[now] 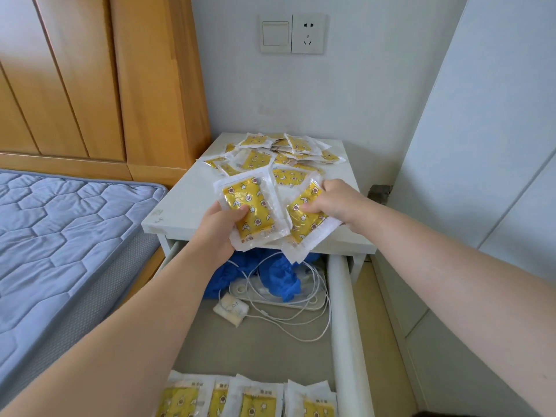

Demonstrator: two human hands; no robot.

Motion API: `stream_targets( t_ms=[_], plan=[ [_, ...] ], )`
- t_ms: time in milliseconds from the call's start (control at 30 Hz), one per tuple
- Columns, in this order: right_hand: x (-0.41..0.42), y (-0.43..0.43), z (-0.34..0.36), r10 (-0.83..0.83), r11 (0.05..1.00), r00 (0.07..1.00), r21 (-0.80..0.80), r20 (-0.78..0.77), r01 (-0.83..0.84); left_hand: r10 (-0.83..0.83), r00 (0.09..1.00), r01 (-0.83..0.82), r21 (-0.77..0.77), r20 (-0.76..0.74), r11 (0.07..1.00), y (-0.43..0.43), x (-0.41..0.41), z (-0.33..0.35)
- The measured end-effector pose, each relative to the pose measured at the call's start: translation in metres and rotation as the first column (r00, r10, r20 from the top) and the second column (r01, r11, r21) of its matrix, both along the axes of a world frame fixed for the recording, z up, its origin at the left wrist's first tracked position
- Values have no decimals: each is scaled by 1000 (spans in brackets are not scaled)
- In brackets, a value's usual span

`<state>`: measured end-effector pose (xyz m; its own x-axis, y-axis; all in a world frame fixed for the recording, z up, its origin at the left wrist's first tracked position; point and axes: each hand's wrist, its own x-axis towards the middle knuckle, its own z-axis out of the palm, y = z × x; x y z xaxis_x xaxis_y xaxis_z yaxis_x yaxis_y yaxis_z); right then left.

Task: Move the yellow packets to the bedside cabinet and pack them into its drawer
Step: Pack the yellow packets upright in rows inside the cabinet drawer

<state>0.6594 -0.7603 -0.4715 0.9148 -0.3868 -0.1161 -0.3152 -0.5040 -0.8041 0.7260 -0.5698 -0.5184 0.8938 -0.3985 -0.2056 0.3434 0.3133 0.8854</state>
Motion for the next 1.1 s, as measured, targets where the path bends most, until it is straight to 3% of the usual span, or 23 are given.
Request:
stream_targets(
  t_ms=[133, 333, 500, 633, 767, 867, 967, 1033, 1100],
  plan=[
    [-26, 9, -12, -50, 994, 998, 97, 36, 47, -109, 994, 109, 13, -3, 994, 25, -19, -11],
    [-50, 32, -39, -62, 998, 997, -17, 50, 63, -229, 969, 236, 79, -92, 968, 67, -35, -50],
    [-67, 56, -71, 47, 981, 998, -185, -44, -55, -185, 956, 244, 262, -229, 934, 86, -40, -82],
    [-76, 65, -91, 143, 953, 961, -228, -237, -198, -143, 950, 265, 472, -277, 841, 86, -35, -89],
    [-83, 66, -103, 273, 938, 855, -75, -440, -338, -158, 954, 291, 654, -256, 698, 77, -39, -91],
    [-90, 67, -107, 414, 909, 750, 184, -516, -375, -197, 949, 312, 663, -244, 680, 72, -42, -92],
    [-92, 70, -116, 517, 854, 610, 312, -601, -415, -217, 947, 321, 657, -237, 682, 71, -40, -94],
    [-93, 76, -126, 530, 823, 490, 279, -692, -496, -234, 942, 335, 659, -240, 673, 71, -42, -96],
    [-96, 82, -138, 429, 691, 353, 50, -832, -722, -243, 939, 344, 673, -243, 655, 71, -42, -98]
  ],
)
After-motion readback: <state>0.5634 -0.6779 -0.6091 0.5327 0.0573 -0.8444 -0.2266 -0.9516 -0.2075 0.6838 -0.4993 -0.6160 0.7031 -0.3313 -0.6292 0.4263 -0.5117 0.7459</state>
